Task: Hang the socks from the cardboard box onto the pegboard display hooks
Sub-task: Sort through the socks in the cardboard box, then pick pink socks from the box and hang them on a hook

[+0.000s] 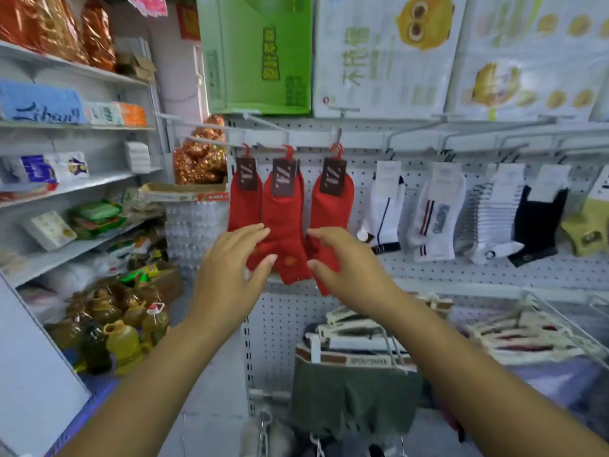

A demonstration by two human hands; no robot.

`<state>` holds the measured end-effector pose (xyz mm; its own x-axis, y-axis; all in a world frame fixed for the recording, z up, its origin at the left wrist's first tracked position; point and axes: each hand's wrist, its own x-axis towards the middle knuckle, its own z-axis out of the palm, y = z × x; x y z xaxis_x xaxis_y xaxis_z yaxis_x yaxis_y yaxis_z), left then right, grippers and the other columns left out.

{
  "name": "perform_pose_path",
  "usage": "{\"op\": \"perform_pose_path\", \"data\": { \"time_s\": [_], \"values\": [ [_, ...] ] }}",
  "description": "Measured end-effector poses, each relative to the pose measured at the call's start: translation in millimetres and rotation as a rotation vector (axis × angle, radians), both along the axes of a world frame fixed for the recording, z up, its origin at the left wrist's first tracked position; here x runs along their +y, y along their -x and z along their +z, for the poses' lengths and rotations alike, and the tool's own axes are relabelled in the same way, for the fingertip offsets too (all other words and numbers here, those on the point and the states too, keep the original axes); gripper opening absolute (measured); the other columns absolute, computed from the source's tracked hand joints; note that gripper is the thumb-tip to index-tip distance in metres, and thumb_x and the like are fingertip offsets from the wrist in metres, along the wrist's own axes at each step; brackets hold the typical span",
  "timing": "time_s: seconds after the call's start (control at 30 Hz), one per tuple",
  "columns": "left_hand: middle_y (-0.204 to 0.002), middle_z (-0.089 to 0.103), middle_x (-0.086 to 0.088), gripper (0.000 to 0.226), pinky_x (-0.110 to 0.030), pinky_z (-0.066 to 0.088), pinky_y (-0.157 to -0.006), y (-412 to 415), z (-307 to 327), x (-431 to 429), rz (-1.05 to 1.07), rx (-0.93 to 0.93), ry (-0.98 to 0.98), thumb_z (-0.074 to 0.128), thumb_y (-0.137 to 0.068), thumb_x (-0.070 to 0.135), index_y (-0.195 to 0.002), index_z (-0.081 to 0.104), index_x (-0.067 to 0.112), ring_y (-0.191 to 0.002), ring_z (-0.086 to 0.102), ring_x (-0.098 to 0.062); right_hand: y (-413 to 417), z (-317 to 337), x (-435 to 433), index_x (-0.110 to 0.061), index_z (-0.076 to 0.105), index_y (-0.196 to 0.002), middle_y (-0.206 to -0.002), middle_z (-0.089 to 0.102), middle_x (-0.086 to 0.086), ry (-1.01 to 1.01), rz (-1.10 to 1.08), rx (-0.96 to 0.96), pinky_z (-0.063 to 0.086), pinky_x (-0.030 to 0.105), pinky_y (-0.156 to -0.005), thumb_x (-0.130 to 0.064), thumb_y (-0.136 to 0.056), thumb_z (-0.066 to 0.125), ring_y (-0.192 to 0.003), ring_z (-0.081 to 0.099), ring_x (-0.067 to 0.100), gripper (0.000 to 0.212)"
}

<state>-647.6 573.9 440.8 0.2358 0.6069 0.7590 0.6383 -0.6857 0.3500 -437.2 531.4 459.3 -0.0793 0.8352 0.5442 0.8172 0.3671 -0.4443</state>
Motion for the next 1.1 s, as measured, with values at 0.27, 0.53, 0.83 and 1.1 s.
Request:
{"op": "perform_pose_path", "data": {
  "time_s": [0.27, 0.53, 0.83, 1.1],
  "values": [
    [-0.139, 0.063, -0.001, 0.039, -0.05, 0.044, -0.11, -23, -119, -108, 0.027, 0.092, 0.251, 0.067, -0.097, 0.034, -0.131, 0.065, 0.015, -0.13, 0.056, -0.024, -43, -118, -133, -0.022, 0.046, -0.148, -0.152, 0.048, -0.004, 0.194, -0.004, -0.046, 0.038, 0.032, -0.113, -0.031, -0.1, 0.062, -0.14, 0.042, 0.015, 0.052],
    [-0.131, 0.066, -0.003, 0.039, -0.029, 0.04, -0.105, -96, -215, -270, -0.061, 0.098, 0.555, 0.076, -0.09, 0.018, -0.127, 0.067, 0.012, -0.124, 0.057, -0.023, -121, -234, -307, -0.02, 0.047, -0.148, -0.15, 0.05, -0.003, 0.487, -0.169, 0.046, 0.036, 0.03, -0.114, -0.031, -0.096, 0.066, -0.14, 0.042, 0.017, 0.057],
    [-0.139, 0.062, -0.002, 0.048, -0.039, 0.043, -0.109, -213, -287, -402, -0.353, 0.376, 0.858, 0.062, -0.095, 0.041, -0.135, 0.062, 0.015, -0.131, 0.053, -0.022, -199, -318, -515, -0.016, 0.047, -0.148, -0.152, 0.049, 0.004, 0.729, -0.556, 0.366, 0.032, 0.026, -0.112, -0.031, -0.095, 0.069, -0.141, 0.043, 0.022, 0.06],
    [-0.143, 0.058, -0.003, 0.058, -0.047, 0.043, -0.109, -316, -321, -441, -0.662, 0.76, 0.834, 0.054, -0.091, 0.047, -0.138, 0.058, 0.014, -0.132, 0.05, -0.025, -233, -352, -630, -0.016, 0.051, -0.146, -0.143, 0.056, 0.003, 0.766, -0.98, 0.643, 0.042, 0.035, -0.11, -0.031, -0.093, 0.071, -0.132, 0.051, 0.021, 0.058]
  ]
}}
